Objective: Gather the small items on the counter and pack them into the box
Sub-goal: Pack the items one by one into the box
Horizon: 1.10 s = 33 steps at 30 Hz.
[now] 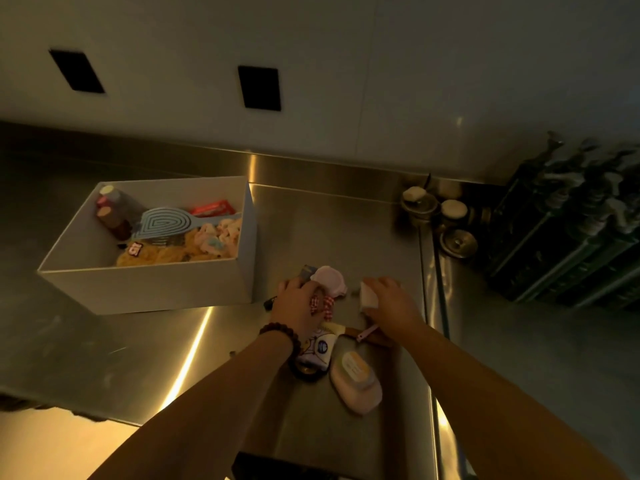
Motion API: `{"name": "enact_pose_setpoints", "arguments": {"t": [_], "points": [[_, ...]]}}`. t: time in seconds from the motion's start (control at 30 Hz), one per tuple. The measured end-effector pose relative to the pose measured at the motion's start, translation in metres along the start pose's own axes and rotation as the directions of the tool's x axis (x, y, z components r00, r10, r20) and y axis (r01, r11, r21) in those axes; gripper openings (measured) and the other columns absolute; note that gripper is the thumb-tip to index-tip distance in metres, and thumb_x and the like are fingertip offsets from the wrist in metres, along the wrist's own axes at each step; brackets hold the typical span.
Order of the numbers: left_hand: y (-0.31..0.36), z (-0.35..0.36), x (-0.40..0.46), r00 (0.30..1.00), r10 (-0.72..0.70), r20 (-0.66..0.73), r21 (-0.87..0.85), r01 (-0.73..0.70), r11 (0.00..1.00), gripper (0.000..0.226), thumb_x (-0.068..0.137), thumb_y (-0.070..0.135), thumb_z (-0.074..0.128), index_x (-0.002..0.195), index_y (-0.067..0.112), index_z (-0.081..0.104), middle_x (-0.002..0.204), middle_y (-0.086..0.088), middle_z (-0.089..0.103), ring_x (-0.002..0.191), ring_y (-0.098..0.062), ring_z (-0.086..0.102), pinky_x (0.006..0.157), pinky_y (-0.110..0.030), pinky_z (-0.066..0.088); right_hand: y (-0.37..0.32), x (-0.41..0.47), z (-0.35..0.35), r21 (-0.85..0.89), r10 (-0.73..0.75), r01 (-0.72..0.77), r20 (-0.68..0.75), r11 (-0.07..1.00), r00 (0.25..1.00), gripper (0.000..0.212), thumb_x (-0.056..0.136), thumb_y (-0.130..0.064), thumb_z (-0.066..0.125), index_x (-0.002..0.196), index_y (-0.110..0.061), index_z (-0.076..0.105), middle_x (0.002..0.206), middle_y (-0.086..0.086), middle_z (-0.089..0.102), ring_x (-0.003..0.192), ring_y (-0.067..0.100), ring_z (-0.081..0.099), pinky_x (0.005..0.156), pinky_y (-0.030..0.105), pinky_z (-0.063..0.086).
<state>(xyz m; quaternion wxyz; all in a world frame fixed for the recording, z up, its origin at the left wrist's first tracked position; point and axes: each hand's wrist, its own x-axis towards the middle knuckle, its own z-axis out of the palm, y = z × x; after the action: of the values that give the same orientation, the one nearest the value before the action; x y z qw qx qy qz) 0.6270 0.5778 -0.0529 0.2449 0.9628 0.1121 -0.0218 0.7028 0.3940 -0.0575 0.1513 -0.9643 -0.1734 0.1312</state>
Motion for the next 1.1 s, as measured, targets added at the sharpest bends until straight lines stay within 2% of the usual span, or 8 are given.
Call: {"name": "enact_pose_setpoints", "arguments": {"t": [0.1,0.33,0.5,0.6,0.7,0.9,1.03,1.1], "points": [[-0.001,0.000,0.000,0.999,0.018,-0.040,-0.011,-0.018,1.000,0.047,0.081,0.026,0.067,0.125,0.021,0.049,0.130,-0.004,0.047,0.121,-0.025,0.034,0.102,-0.035,0.035,0.002,-0.002,-0.001,0.018,-0.002,0.002,-0.001,1.000,1.000,0.068,0.082,-0.028,0.066,0.142,-0.024,0.034,0.143,0.006,0.037,0.128,0.028,0.034,0.103,0.037,0.035],[-0.002,-0.007,-0.007,0.996,-0.007,-0.091,-0.257,-0.017,0.966,0.041,0.073,0.024,0.077,0.101,0.025,0.048,0.105,0.002,0.054,0.104,-0.015,0.046,0.087,-0.029,0.044,0.002,-0.018,-0.003,0.120,-0.010,0.015,-0.043,0.993,0.999,0.065,0.083,-0.030,0.067,0.140,-0.025,0.037,0.141,0.003,0.039,0.127,0.024,0.036,0.104,0.036,0.034],[0.006,-0.028,-0.010,0.996,-0.004,-0.091,-0.415,-0.035,0.909,0.037,0.076,0.019,0.073,0.100,0.026,0.046,0.098,0.002,0.059,0.092,-0.016,0.059,0.073,-0.024,0.047,-0.012,-0.022,-0.016,0.213,-0.050,0.080,-0.140,0.974,0.989,0.061,0.082,-0.028,0.068,0.137,-0.023,0.042,0.137,0.003,0.043,0.123,0.023,0.040,0.100,0.032,0.036],[0.012,-0.048,-0.007,0.984,0.004,-0.180,-0.432,-0.083,0.898,0.040,0.078,0.017,0.072,0.108,0.021,0.047,0.103,0.001,0.060,0.095,-0.015,0.059,0.075,-0.024,0.047,-0.030,-0.018,-0.031,0.253,-0.082,0.127,-0.182,0.959,0.980,0.059,0.083,-0.023,0.068,0.137,-0.020,0.044,0.136,0.005,0.044,0.123,0.023,0.041,0.101,0.032,0.036],[0.018,-0.080,-0.003,0.960,0.019,-0.278,-0.429,-0.142,0.892,0.046,0.078,0.017,0.074,0.114,0.019,0.046,0.104,0.006,0.054,0.097,-0.010,0.054,0.075,-0.013,0.042,-0.051,-0.009,-0.052,0.240,-0.142,0.196,-0.226,0.951,0.964,0.059,0.083,-0.025,0.068,0.136,-0.021,0.044,0.135,0.006,0.045,0.121,0.023,0.041,0.100,0.034,0.036],[-0.004,-0.164,-0.003,0.897,0.035,-0.441,-0.443,-0.252,0.860,0.045,0.077,0.015,0.075,0.111,0.021,0.045,0.106,0.005,0.056,0.101,-0.013,0.057,0.086,-0.029,0.051,-0.116,0.011,-0.084,0.272,-0.220,0.307,-0.308,0.912,0.926,0.059,0.084,-0.026,0.067,0.138,-0.024,0.042,0.136,0.005,0.041,0.122,0.024,0.038,0.095,0.030,0.033],[-0.055,-0.210,0.003,0.889,-0.023,-0.458,-0.413,-0.189,0.891,0.044,0.078,0.015,0.074,0.109,0.024,0.043,0.107,0.009,0.053,0.099,-0.009,0.054,0.076,-0.014,0.047,-0.167,0.029,-0.083,0.302,-0.290,0.388,-0.323,0.871,0.901,0.061,0.082,-0.028,0.068,0.138,-0.025,0.042,0.134,0.003,0.042,0.121,0.023,0.039,0.092,0.029,0.034],[-0.091,-0.227,0.010,0.898,-0.056,-0.436,-0.413,-0.145,0.899,0.045,0.078,0.015,0.073,0.114,0.020,0.045,0.112,0.004,0.057,0.103,-0.013,0.058,0.082,-0.024,0.054,-0.195,0.039,-0.080,0.311,-0.318,0.414,-0.315,0.855,0.894,0.062,0.082,-0.030,0.068,0.138,-0.026,0.041,0.134,0.001,0.041,0.122,0.021,0.038,0.095,0.032,0.036]]}}
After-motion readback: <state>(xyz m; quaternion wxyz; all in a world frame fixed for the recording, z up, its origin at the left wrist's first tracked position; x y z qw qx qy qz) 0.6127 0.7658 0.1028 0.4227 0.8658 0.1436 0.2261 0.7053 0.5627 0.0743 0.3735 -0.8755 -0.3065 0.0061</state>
